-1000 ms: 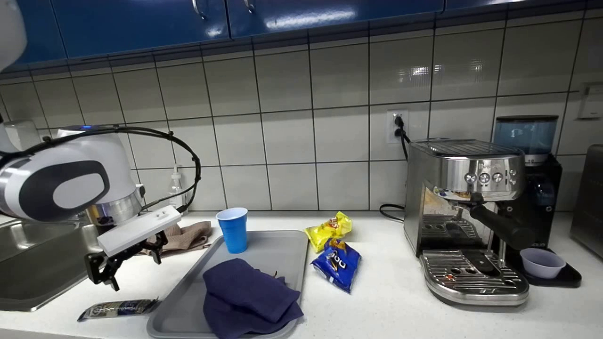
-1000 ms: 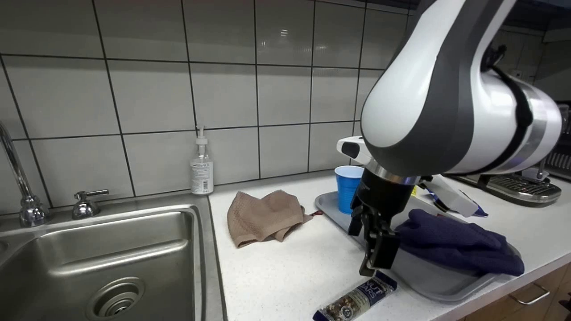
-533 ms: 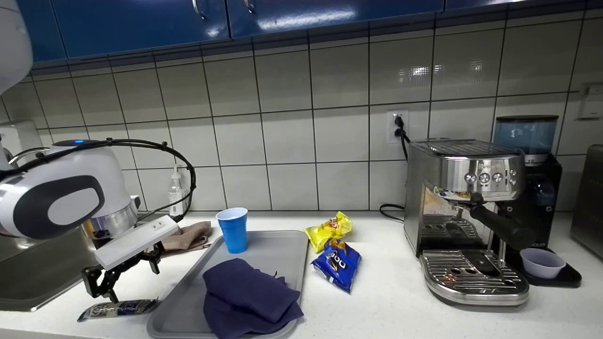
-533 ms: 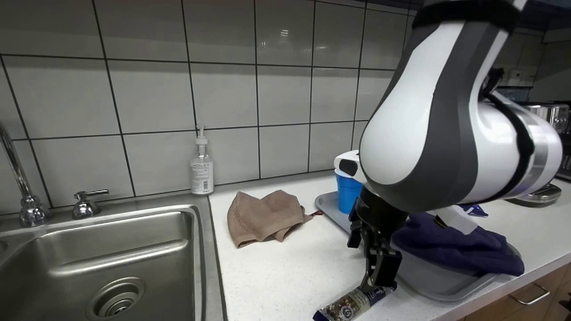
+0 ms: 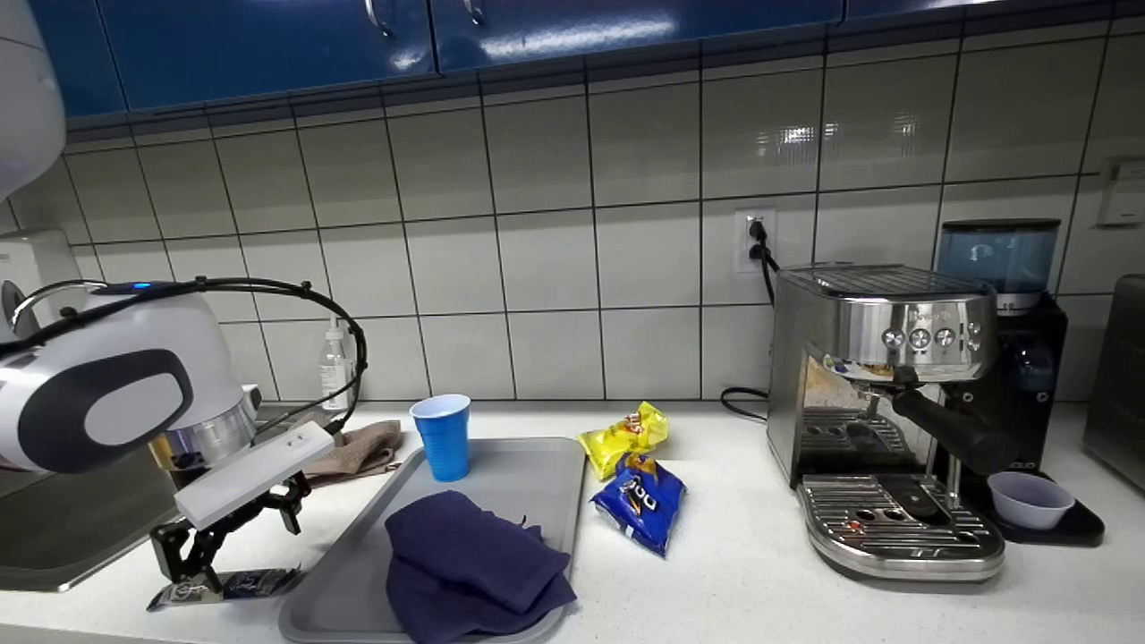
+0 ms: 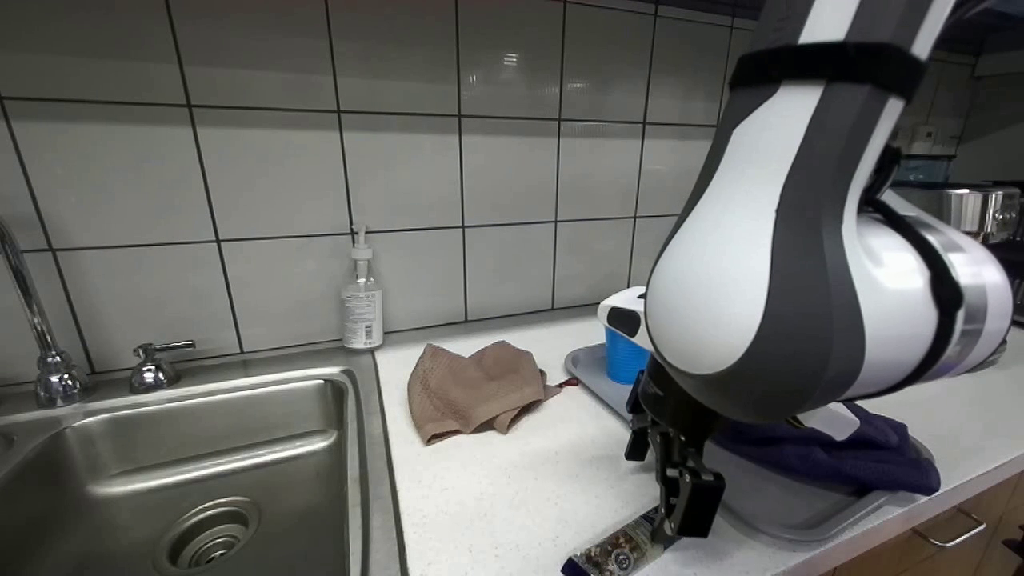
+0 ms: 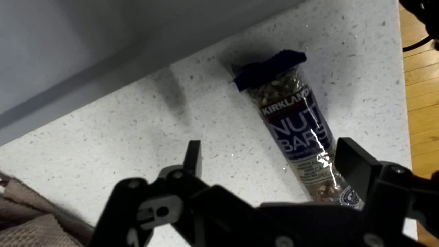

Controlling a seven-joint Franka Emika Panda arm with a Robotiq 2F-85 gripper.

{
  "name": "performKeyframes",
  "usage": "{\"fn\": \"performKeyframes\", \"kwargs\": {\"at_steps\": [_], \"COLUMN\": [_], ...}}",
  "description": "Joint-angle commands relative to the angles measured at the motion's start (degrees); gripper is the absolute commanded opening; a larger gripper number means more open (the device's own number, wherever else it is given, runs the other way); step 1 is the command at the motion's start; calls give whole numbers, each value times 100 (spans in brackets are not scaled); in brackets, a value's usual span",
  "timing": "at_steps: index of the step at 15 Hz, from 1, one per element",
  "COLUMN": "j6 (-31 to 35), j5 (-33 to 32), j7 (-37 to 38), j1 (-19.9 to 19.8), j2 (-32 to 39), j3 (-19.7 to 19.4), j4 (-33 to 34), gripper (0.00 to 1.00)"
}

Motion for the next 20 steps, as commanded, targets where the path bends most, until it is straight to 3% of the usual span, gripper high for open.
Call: {"fn": "performKeyframes", "kwargs": {"at_steps": [1,8,9,11,18,20], "j6": [211,248,254,237,198,159], "j5": [2,6,9,5,7,-18], "j7": [-131,-175,-173,-181,-141,-101], "j1": [111,100,93,65,21,-15], "j2": [93,155,158,148,87,-42], "j3": [-97,-50,-39,-10,8,32], "j4": [0,0,1,3,1,-62], "gripper": [100,100,75,66,10,7]}}
